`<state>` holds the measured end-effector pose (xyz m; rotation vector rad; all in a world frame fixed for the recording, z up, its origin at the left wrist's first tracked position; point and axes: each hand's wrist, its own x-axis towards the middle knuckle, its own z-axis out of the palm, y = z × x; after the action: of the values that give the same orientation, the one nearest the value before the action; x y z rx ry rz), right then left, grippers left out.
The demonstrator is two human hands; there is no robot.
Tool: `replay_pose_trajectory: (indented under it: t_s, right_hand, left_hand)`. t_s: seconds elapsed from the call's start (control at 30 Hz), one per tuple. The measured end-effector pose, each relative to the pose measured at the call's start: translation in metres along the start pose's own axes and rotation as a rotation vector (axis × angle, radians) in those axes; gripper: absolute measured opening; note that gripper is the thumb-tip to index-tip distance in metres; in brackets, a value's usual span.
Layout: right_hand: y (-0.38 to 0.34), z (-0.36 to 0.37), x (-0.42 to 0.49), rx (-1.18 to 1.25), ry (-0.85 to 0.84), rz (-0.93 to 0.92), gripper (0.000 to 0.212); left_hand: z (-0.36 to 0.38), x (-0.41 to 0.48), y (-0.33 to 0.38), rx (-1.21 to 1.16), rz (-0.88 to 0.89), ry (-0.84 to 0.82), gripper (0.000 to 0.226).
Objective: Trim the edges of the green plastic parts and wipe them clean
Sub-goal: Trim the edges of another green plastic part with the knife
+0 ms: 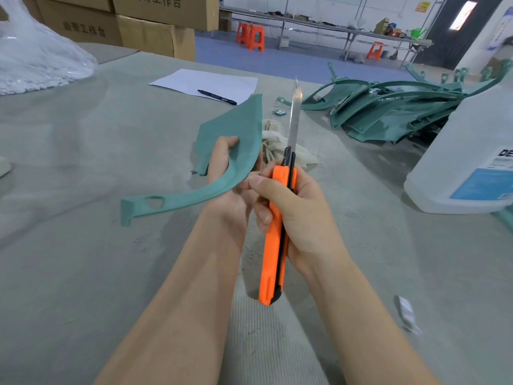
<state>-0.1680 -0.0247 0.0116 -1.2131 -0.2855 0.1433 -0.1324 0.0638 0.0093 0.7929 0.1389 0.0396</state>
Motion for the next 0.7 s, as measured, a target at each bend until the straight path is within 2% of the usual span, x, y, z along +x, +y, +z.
replay_pose_trajectory:
  t_s: [0.13, 0.27, 0.33, 0.4, 0.47, 0.53, 0.6, 0.7]
  right_hand:
    - [0.0, -0.002, 0.001, 0.007, 0.054, 0.015, 0.031]
    - [0.0, -0.006, 0.003, -0.008, 0.068, 0.024, 0.032]
    - [0.001, -0.009, 0.004, -0.066, 0.112, 0.016, 0.029]
    - [0.0, -0.014, 0.006, -0.246, 0.21, -0.03, 0.024]
    - [-0.002, -0.022, 0.008, -0.438, 0.332, -0.073, 0.015]
    - [-0.006, -0.031, 0.009, -0.511, 0.394, -0.064, 0.015]
    - [-0.011, -0.036, 0.009, -0.486, 0.355, -0.018, 0.011]
    - [-0.016, -0.036, 0.007, -0.349, 0.179, 0.047, 0.018]
  left_hand:
    - [0.004, -0.007, 0.0, 0.022, 0.1, -0.015, 0.016]
    - [0.003, 0.001, 0.001, 0.053, -0.015, 0.042, 0.013]
    - [0.005, 0.011, 0.003, -0.158, -0.064, 0.049, 0.014]
    - [0.008, 0.019, 0.006, -0.426, -0.053, 0.111, 0.009]
    - [0.008, 0.024, 0.006, -0.512, -0.036, 0.141, 0.01]
    - [0.007, 0.026, 0.005, -0.51, -0.032, 0.139, 0.01]
    - [0.006, 0.027, 0.004, -0.51, -0.027, 0.148, 0.007]
    - [0.005, 0.029, 0.003, -0.475, -0.015, 0.175, 0.006]
